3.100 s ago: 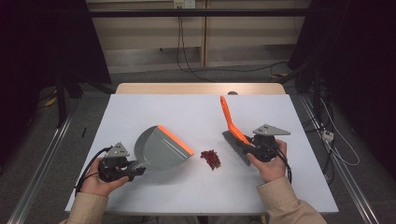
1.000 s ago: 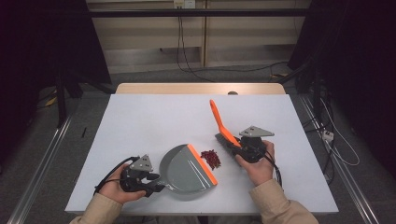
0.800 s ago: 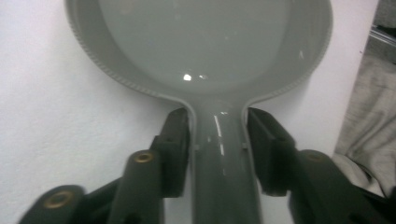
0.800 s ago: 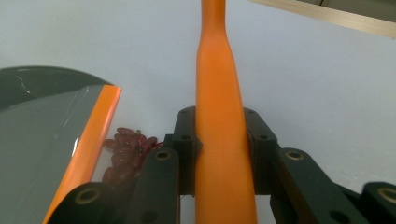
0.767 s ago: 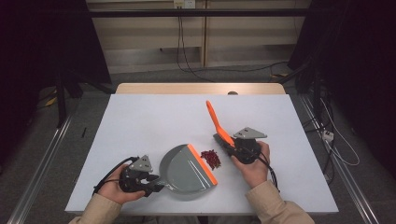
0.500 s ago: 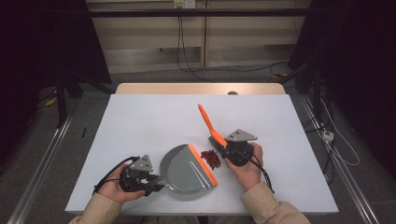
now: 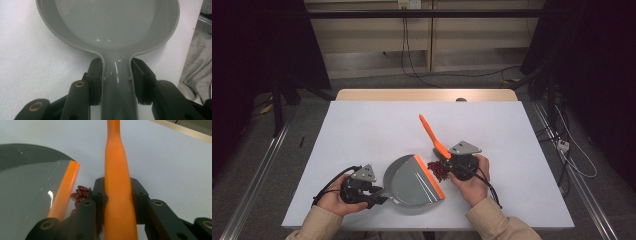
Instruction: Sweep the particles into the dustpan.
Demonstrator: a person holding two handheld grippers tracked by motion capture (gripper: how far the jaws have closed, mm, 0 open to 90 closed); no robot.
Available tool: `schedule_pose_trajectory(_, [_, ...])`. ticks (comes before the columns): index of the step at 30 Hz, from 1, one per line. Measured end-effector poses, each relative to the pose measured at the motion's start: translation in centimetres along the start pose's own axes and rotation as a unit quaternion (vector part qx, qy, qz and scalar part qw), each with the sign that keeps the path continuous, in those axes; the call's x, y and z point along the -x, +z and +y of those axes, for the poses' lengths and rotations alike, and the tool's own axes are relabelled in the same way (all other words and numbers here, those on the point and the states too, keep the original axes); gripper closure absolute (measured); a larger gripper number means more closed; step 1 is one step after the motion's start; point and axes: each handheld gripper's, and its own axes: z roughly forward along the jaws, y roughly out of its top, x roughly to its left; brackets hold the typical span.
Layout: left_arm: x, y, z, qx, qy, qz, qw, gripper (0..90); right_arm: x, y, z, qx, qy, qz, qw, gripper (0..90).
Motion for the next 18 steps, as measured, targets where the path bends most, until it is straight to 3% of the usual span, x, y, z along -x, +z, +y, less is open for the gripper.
schedule_pose_trajectory(7, [0.0, 0.0, 0.1, 0.001, -0.007, -0.003, 1.0, 62.9, -0.2, 0.0, 0.0, -0.001, 0.013, 0.004, 0.9999, 71.1])
schedule_pose_trajectory(13, [0.0, 0.2, 0.3, -0.001, -0.01, -0.005, 0.9999, 62.9, -0.7, 0.1, 0.0, -0.004, 0.01, 0.006, 0.9999, 70.9])
schedule_pose_trajectory(15, [-0.2, 0.1, 0.3, -0.008, 0.0, -0.007, 0.9999, 62.9, -1.0, 0.1, 0.1, -0.005, 0.01, 0.007, 0.9999, 70.8])
schedule_pose_trajectory(18, [0.0, 0.2, 0.4, -0.004, -0.011, -0.007, 0.9999, 62.9, -1.3, 0.2, 0.2, -0.005, 0.006, 0.009, 0.9999, 70.7])
